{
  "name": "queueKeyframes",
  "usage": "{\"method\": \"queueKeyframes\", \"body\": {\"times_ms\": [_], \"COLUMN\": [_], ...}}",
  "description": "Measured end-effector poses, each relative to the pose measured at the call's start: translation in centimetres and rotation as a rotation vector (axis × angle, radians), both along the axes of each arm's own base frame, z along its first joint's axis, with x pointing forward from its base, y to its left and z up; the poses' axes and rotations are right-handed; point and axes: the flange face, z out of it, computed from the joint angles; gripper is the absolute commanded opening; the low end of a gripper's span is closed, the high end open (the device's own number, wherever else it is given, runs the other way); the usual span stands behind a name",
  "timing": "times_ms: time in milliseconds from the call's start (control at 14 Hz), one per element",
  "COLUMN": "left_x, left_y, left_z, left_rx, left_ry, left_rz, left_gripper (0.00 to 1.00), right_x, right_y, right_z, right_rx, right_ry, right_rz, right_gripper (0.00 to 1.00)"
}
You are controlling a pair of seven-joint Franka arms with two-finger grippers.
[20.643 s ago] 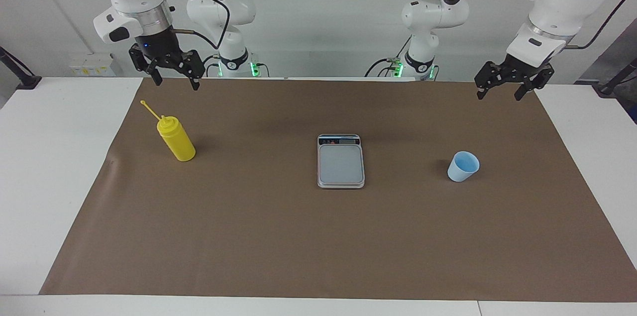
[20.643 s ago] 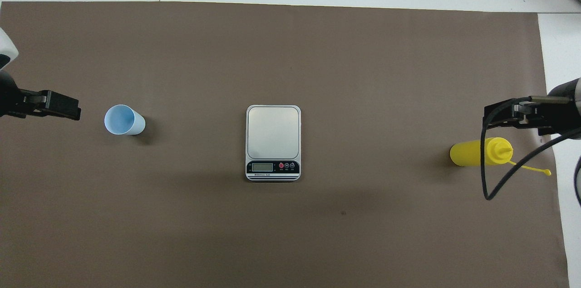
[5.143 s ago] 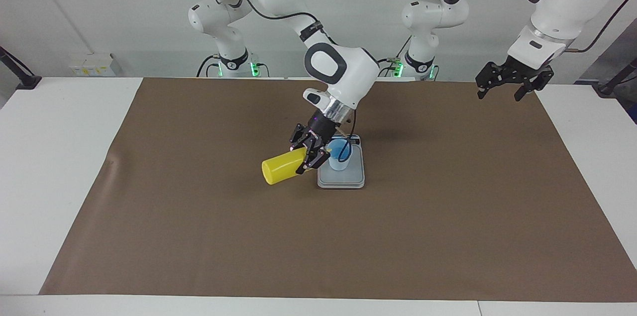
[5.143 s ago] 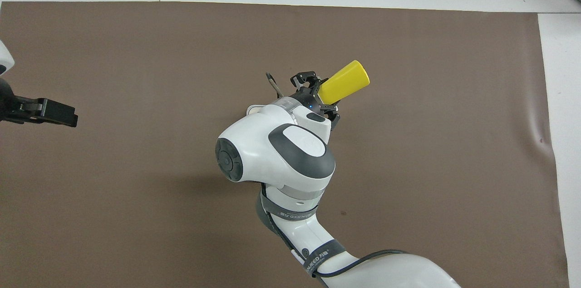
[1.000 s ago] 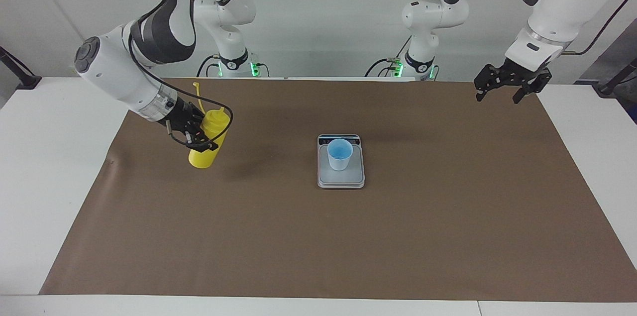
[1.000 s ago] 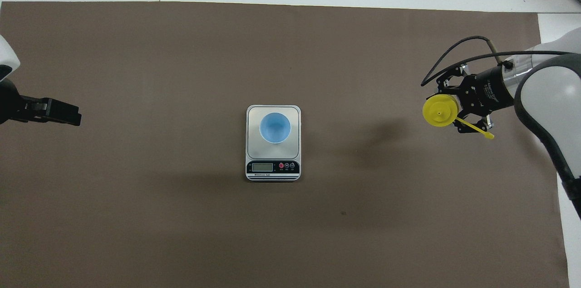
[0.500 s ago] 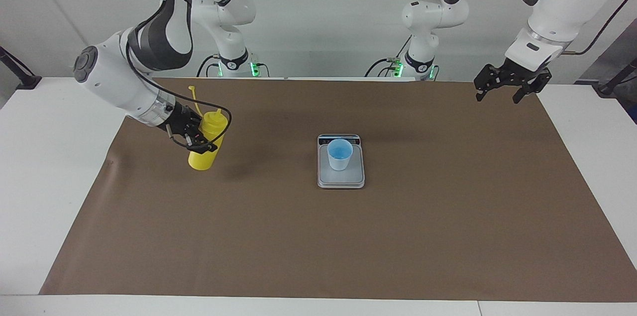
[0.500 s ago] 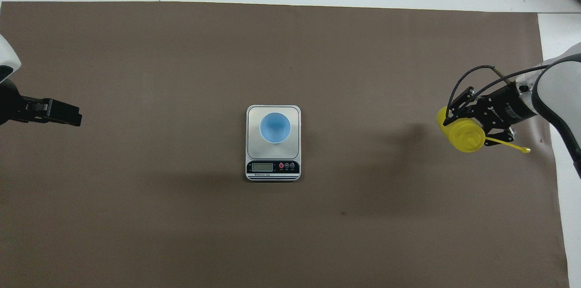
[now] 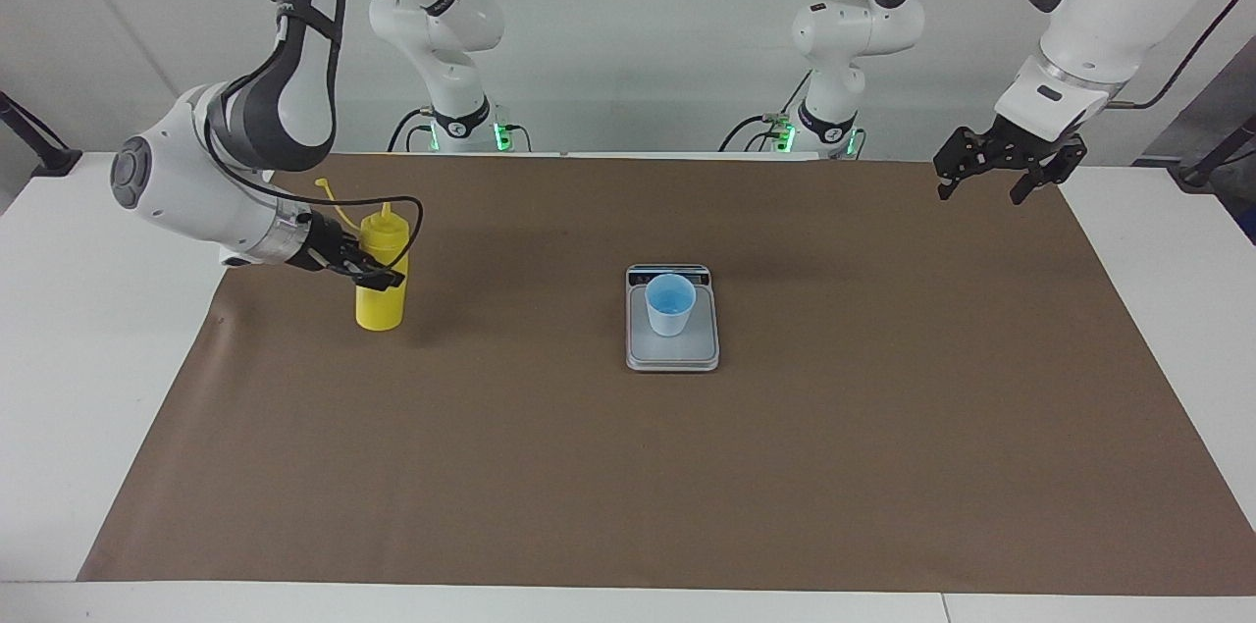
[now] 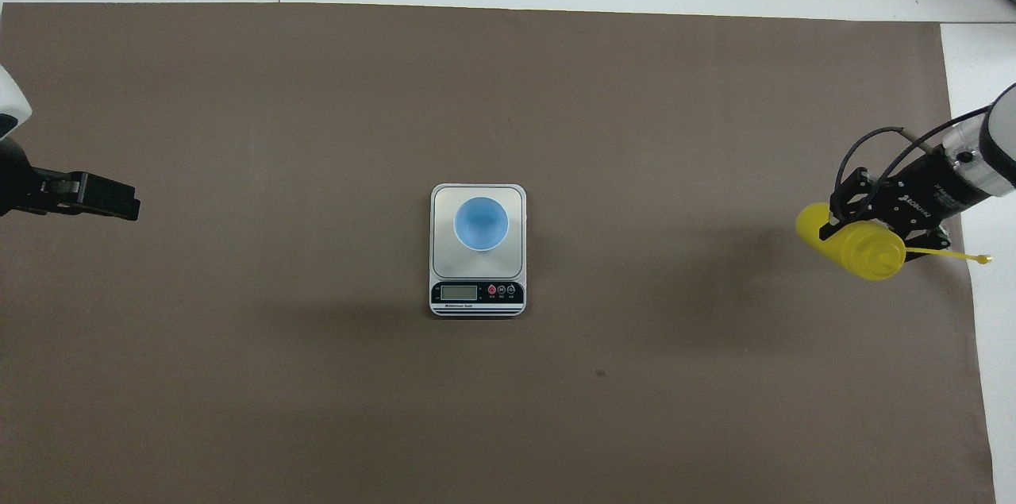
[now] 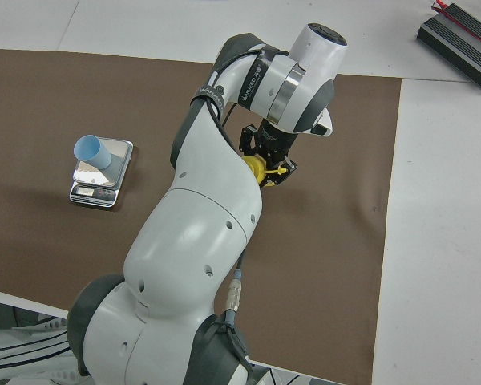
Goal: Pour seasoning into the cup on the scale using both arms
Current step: 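Lower the yellow bottle onto the table with the right gripper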
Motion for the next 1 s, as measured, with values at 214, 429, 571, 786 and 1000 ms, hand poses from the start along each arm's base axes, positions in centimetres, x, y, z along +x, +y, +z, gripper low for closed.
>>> {"method": "queueKeyframes", "body": {"times_ms": [214,429,571,786,1000], "left_x": [0.0,0.0,0.0,0.0,0.0], "left_y": [-0.1,-0.1,-0.1,-0.1,-0.1], "left_z": [0.0,0.0,0.0,0.0,0.0], "left_rx": [0.0,0.0,0.0,0.0,0.0], "left_ry": [0.0,0.0,0.0,0.0,0.0], "left_rz": [-0.003,-0.003,-0.003,-0.003,-0.003], "left_gripper": [1.0,1.0,1.0,1.0,1.0], "right_x": [2.2,2.6,2.0,0.9,0.2], "right_y": [-0.3,1.1,2.2,2.2,1.8], "right_z": [-1.7,-2.9,-4.2,-5.6,-6.1], "right_rx": [0.035,0.057,0.058,0.043,0.038], "right_ry": [0.048,0.099,0.146,0.21,0.218], "right_rz": [0.054,0.089,0.089,0.045,0.024], "right_gripper": [0.0,0.0,0.0,0.0,0.19]}}
